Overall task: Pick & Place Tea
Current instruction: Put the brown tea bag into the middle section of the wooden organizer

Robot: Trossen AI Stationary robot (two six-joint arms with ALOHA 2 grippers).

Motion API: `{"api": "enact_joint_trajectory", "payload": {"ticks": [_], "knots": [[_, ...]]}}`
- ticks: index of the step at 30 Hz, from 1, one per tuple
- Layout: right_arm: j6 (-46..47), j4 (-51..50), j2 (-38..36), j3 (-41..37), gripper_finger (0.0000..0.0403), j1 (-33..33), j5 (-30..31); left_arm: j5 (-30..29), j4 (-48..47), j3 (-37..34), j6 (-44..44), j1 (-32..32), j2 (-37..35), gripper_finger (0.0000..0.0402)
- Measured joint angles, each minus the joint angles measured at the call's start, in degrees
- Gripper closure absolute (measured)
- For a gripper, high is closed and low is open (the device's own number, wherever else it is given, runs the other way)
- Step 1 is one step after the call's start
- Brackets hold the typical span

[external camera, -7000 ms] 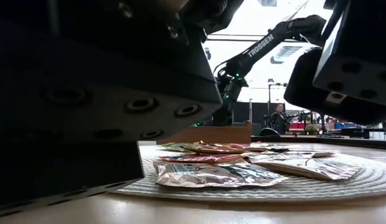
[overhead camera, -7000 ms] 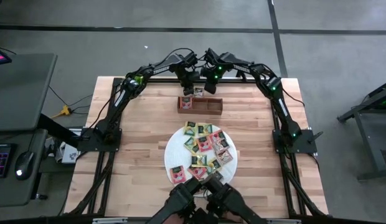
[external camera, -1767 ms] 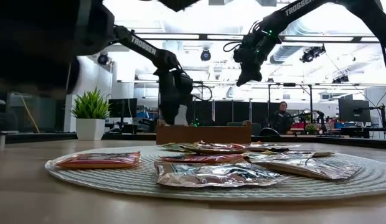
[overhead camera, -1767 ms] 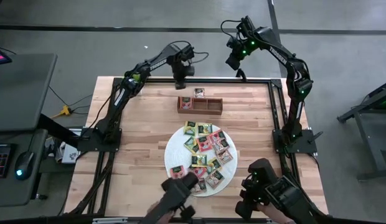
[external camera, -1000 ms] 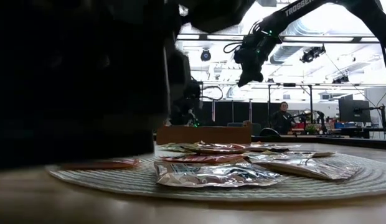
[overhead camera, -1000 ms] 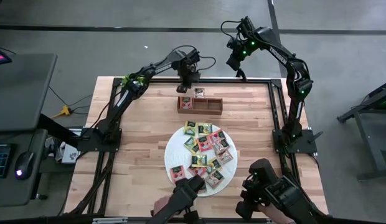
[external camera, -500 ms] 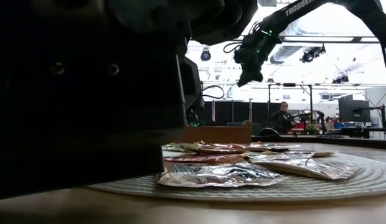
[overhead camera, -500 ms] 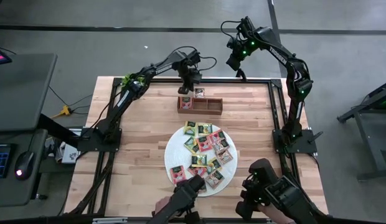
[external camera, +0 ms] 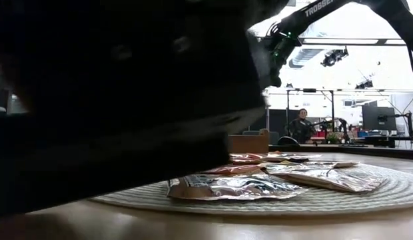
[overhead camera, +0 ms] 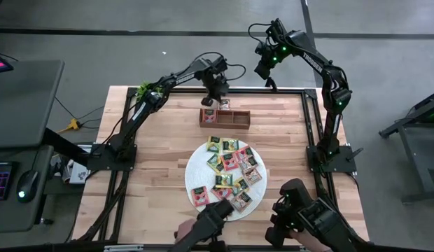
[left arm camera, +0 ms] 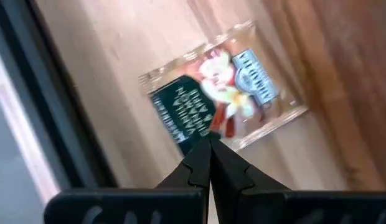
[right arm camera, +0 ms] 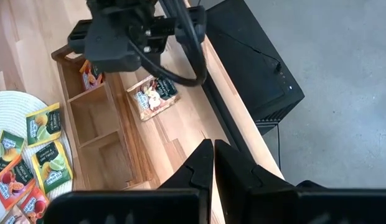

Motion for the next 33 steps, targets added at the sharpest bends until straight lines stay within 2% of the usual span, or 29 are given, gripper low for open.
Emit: {"api": "enact_joint_trajectory", "payload": {"ticks": [10,14,18,25,27,33], "knots": [[0.0,0.0,0.0,0.0,0.0391,0.0,0.0,3.7,9.3,0.0,20.2,-2.3,0.0,0.0402],[0.0,0.0,0.0,0.0,0.0391,0.0,0.0,4.2,10.1,0.0,25.0,-2.3,-0.7,0.0402],[0.0,0.0,0.0,0.0,0.0391,0.0,0.0,-0.4,10.7,0.1,31.3,-2.3,-2.2,0.0402],[0.0,0.0,0.0,0.0,0.0391,0.0,0.0,-17.2,8.4,0.0,46.5,-2.1,-2.8,0.0402],[0.0,0.0,0.0,0.0,0.0391,0.0,0.0,-17.9,5.2,0.0,48.0,-1.5,-2.8,0.0402],[0.0,0.6,0.0,0.0,0.0391,0.0,0.0,-14.8,2.8,-1.6,51.8,-0.6,-2.8,0.0402]]}}
